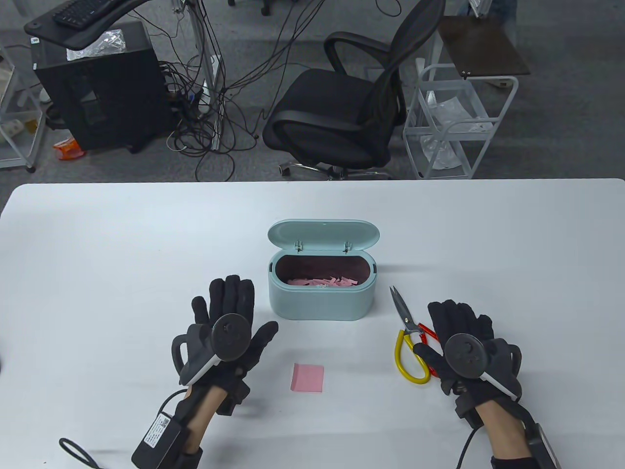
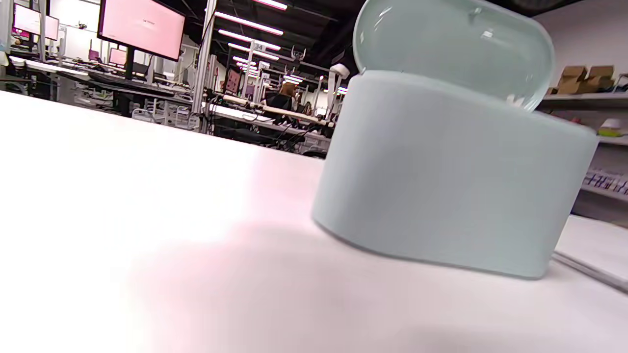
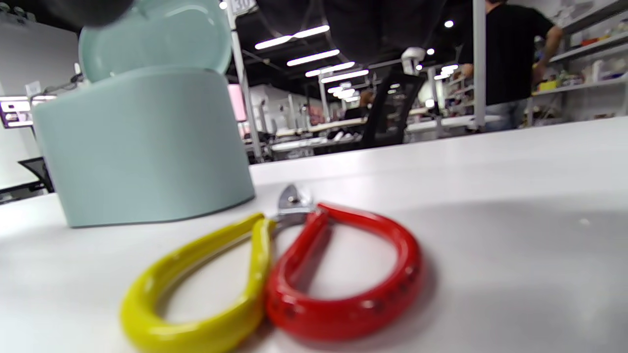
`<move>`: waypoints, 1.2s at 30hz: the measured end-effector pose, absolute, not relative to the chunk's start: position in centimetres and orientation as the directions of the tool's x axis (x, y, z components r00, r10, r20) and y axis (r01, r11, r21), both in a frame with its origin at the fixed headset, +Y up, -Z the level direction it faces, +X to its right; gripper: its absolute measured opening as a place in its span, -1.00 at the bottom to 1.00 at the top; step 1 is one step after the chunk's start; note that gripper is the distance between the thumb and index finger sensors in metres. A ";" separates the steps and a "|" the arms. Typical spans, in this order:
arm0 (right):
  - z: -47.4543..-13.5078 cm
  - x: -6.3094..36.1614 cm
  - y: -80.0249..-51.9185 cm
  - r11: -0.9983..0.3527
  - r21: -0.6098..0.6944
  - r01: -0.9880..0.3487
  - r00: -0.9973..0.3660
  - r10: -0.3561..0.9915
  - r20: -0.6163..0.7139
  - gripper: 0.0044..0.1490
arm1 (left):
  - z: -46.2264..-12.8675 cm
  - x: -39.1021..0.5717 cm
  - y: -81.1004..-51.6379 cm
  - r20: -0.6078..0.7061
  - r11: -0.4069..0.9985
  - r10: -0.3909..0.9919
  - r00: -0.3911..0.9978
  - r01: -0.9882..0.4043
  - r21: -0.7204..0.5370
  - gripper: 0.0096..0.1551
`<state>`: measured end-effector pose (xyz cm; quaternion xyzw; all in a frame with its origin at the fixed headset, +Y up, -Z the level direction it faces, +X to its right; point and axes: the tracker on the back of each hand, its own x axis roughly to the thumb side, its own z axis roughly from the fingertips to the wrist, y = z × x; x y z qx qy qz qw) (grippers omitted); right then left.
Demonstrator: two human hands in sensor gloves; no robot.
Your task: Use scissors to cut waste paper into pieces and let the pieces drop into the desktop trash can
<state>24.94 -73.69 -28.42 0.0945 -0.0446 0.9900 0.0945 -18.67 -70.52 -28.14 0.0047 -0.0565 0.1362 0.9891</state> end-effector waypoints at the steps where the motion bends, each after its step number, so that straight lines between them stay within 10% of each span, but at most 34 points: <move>1: -28.4 25.0 -73.7 -0.978 -0.070 -0.198 -0.964 0.182 0.193 0.11 | -28.1 -18.8 -70.8 0.109 0.963 0.268 0.957 -0.269 -0.010 0.14; 15: -29.4 22.7 -73.5 -0.998 -0.058 0.018 -0.992 -0.025 0.123 0.13 | -28.2 -20.1 -72.8 0.079 0.957 0.291 0.954 -0.288 -0.047 0.13; 25: -32.3 19.4 -76.4 -0.859 0.464 0.216 -0.957 -0.281 -0.076 0.08 | -28.1 -20.1 -72.7 0.086 0.956 0.292 0.953 -0.289 -0.048 0.12; 36: -33.3 16.9 -77.5 -0.892 0.376 0.253 -0.894 -0.364 -0.262 -0.09 | -27.8 -19.6 -72.5 0.112 0.958 0.288 0.951 -0.284 -0.046 0.11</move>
